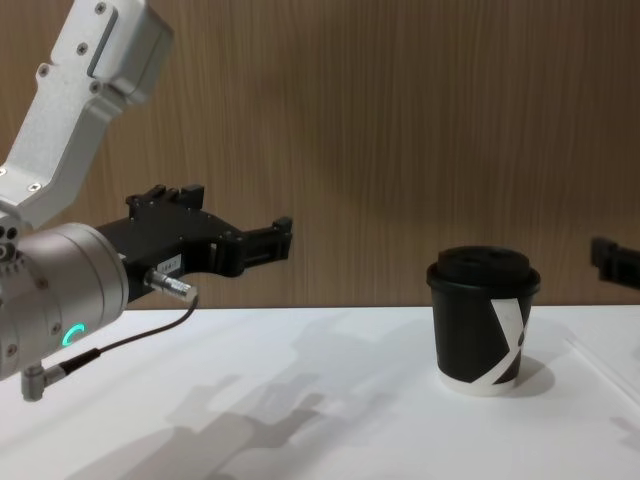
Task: Pick up the straw with one hand, pass it to the other hand, and insert it into the cup.
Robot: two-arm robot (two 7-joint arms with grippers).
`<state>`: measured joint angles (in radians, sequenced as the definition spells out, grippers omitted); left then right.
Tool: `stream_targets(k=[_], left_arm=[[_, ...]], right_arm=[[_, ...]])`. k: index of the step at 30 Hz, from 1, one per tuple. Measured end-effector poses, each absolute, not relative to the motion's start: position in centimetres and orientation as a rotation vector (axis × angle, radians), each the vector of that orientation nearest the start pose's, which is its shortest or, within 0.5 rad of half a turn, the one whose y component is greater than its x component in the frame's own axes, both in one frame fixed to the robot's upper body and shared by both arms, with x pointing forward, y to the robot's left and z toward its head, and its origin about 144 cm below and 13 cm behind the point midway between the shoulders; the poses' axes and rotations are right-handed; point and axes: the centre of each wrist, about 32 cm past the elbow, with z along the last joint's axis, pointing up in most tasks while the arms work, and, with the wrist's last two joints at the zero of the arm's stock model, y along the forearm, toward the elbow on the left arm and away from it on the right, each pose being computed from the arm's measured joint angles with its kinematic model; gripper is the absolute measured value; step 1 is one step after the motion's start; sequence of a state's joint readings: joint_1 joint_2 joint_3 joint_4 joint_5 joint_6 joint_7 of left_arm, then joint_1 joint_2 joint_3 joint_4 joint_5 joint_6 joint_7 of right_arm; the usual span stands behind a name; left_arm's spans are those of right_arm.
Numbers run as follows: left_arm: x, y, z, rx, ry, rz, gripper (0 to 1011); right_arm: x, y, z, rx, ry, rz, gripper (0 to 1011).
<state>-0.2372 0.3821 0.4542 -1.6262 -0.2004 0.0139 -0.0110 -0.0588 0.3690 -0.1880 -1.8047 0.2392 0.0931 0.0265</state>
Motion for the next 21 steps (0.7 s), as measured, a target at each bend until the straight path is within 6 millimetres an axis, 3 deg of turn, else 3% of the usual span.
stream_targets(k=[21], left_arm=[[49.2,19.8,120.4,0.061,-0.268,1.124,1003]], right_arm=[[43.4,-25.9,117.9,-0.157,0.001,-1.322,1001]])
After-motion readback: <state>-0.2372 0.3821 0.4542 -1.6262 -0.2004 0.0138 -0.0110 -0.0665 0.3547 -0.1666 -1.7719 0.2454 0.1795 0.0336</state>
